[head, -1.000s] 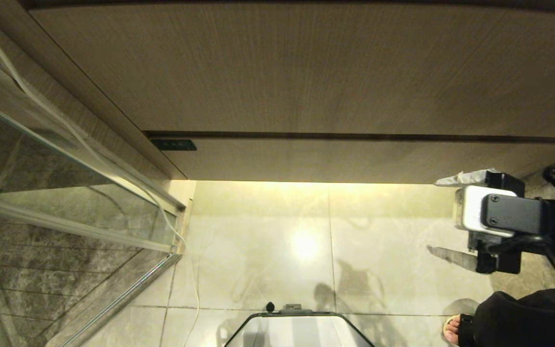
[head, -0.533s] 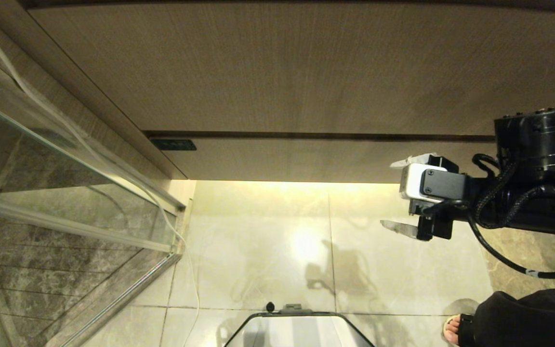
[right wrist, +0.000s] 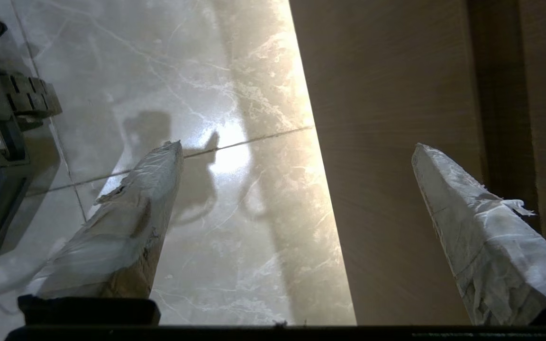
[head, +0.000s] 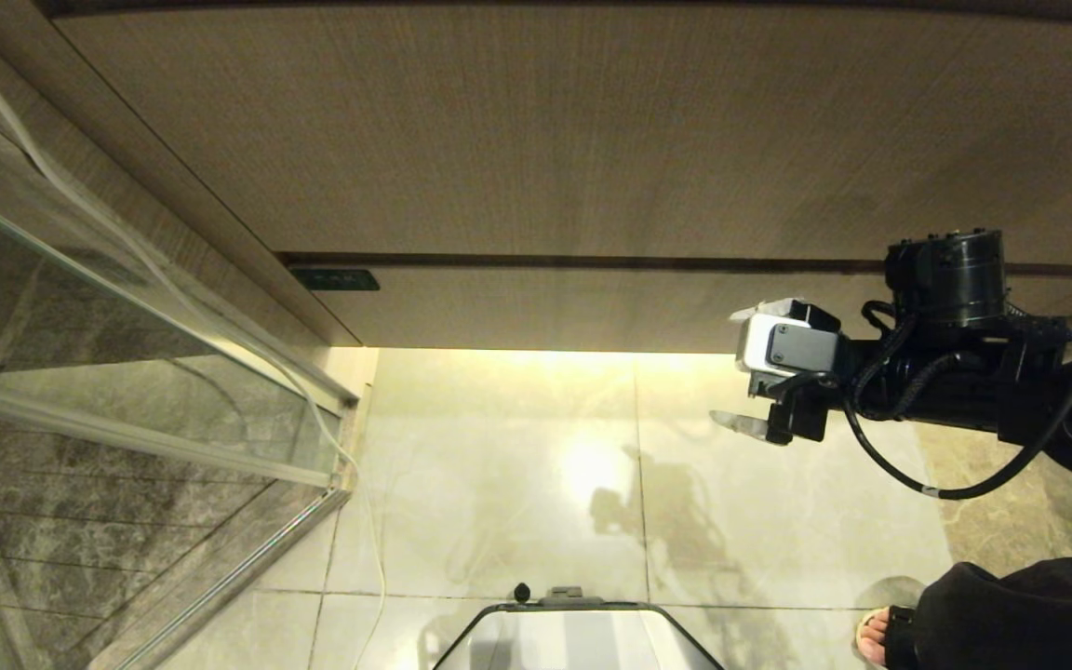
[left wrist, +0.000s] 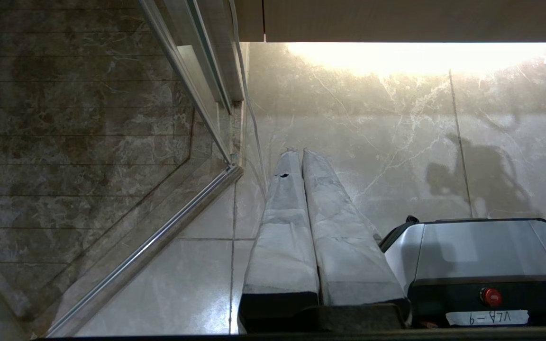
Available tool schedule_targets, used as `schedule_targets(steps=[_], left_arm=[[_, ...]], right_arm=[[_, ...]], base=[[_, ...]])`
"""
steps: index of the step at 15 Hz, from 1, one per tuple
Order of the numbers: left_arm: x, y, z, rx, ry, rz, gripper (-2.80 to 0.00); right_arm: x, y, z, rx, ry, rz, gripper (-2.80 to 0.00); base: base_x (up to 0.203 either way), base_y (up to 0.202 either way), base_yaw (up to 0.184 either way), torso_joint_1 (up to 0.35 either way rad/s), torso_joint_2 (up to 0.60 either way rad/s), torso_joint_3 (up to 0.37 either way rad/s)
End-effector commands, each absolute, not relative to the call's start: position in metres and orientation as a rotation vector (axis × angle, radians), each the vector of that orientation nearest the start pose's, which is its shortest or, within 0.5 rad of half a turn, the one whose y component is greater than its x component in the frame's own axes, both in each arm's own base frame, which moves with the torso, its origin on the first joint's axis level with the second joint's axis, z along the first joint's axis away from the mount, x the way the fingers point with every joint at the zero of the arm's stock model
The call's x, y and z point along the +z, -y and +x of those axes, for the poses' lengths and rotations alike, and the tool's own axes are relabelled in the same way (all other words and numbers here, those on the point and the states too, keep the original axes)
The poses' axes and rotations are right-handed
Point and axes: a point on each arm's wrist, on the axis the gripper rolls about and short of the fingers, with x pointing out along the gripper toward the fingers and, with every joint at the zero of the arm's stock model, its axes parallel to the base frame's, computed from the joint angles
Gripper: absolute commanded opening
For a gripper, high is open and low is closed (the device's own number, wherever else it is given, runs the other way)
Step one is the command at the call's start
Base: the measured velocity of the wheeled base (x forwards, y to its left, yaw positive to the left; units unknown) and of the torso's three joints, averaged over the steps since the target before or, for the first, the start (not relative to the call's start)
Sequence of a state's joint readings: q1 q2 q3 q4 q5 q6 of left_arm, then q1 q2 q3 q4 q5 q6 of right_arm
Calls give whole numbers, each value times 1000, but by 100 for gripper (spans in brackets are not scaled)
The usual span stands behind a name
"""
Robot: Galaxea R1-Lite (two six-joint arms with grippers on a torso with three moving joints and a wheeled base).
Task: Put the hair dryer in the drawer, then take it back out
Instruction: Pull open the drawer
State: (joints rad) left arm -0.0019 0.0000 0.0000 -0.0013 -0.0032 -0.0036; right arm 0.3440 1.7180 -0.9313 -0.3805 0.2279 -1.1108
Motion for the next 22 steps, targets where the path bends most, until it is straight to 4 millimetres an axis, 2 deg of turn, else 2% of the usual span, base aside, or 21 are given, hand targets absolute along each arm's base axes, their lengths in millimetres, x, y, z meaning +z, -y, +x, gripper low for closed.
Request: schedule_targets(steps=[1,4,10,22], left_arm=[[76,0,-23,-6,2,-4,-280],[76,0,-23,-5,2,-3,-280],[76,0,-23,-5,2,-5,-280],[76,0,-23,-5,2,-5,-280]], right_arm=[[177,-108,300,715,-41,-1098,0],[174,-102,303,696,2,-1178,0],[170,-104,330,640,114,-1217,0],[156,-93,366,527,122,-1262,0]], base=[[0,0,0,0,0,0],[0,0,0,0,0,0],[0,0,0,0,0,0],[0,0,0,0,0,0]])
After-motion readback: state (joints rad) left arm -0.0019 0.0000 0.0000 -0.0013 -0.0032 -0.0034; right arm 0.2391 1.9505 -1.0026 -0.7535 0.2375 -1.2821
